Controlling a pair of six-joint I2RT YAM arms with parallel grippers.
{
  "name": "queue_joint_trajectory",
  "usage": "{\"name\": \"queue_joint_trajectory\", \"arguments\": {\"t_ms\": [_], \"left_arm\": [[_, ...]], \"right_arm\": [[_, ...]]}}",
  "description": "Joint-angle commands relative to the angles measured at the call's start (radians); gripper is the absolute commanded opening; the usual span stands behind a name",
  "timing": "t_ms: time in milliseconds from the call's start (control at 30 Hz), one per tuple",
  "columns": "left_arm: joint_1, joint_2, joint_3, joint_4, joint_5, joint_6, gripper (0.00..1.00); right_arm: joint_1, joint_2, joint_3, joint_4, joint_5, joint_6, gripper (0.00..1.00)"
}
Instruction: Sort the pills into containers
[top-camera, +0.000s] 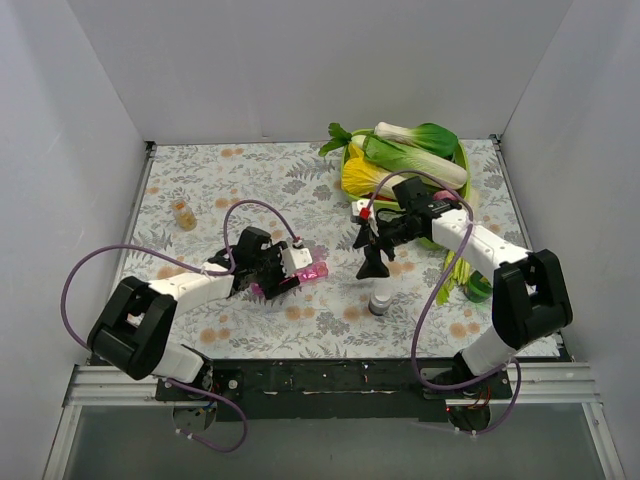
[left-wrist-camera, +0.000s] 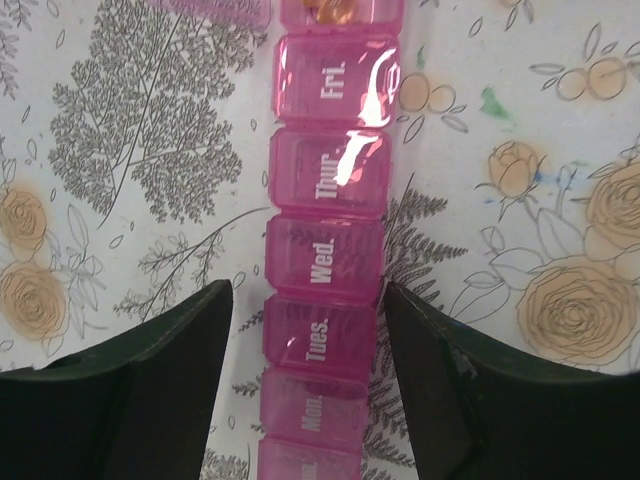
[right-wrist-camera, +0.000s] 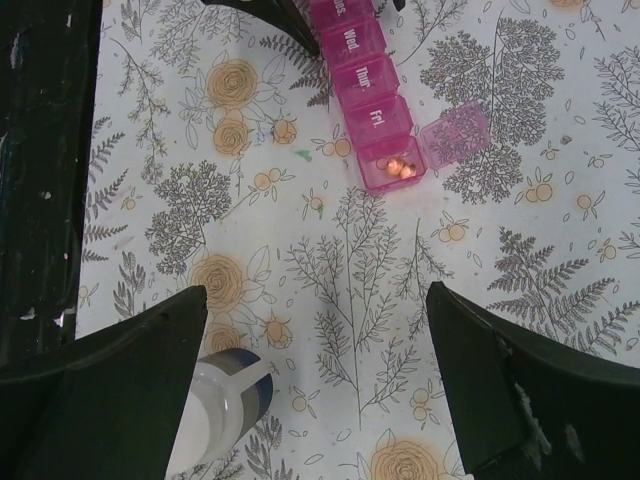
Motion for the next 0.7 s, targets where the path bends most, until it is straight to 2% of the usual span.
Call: {"name": "queue_joint_trajectory", "arguments": {"t_ms": [0, 200, 333, 667], "left_arm": [[-0.013, 0.003, 0.010, 0.003, -0.035, 0.015, 0.58], [-0.028, -0.019, -0.010, 0.000, -0.026, 0.009, 0.40], [-0.054, -0.036, -0.031, -0.009, 0.000, -0.014, 0.34], [-0.119, -0.047, -0.114, 0.037, 0.005, -0.080, 0.26]], "right_arm": [[0.014, 0.049, 0.080, 0.001, -0.031, 0.023, 0.98], [0.037, 0.135, 0.164, -0.012, -0.046, 0.034, 0.98], [0.056, 0.212, 0.244, -0.058, -0.075, 0.031, 0.98], [0.108, 0.400, 0.377, -0.097, -0.037, 0.021, 0.98]]}}
